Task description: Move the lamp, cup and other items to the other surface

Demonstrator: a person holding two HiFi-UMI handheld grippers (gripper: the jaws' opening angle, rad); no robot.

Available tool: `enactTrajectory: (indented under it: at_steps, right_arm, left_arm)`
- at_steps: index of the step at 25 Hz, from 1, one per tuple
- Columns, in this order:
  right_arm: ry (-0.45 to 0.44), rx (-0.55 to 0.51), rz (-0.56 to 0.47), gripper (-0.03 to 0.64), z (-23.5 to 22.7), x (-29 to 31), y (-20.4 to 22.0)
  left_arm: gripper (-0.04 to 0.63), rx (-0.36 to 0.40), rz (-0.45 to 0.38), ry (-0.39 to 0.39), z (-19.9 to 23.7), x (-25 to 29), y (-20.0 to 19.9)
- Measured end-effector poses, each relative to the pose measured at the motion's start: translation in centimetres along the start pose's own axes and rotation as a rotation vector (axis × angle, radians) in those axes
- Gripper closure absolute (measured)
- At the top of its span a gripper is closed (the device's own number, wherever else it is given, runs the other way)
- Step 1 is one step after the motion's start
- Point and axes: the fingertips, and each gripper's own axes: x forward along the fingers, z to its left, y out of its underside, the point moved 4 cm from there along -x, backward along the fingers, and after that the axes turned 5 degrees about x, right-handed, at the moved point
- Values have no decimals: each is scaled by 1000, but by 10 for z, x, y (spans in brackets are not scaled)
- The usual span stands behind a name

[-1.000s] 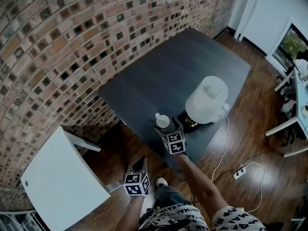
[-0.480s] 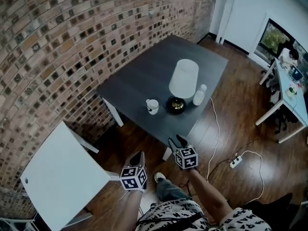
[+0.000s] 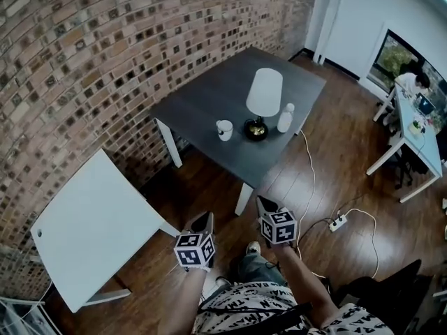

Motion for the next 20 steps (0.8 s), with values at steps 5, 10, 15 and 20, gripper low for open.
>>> enactTrajectory:
  at_steps: [5, 10, 15, 20]
  right_arm:
    - [-17, -57, 21, 617, 8, -25, -4]
    - [-26, -82, 26, 615, -2, -31, -9]
    - [-33, -58, 18, 615, -19, -32, -11]
    - [-23, -42, 11, 615, -40, -33, -16]
  left_arm:
    - [592, -16, -15, 16, -8, -5, -5]
    - [592, 0, -41, 22, -25, 7, -19]
    - [592, 18, -40, 26, -41, 21, -27]
    - [592, 12, -40, 14, -50, 31, -30]
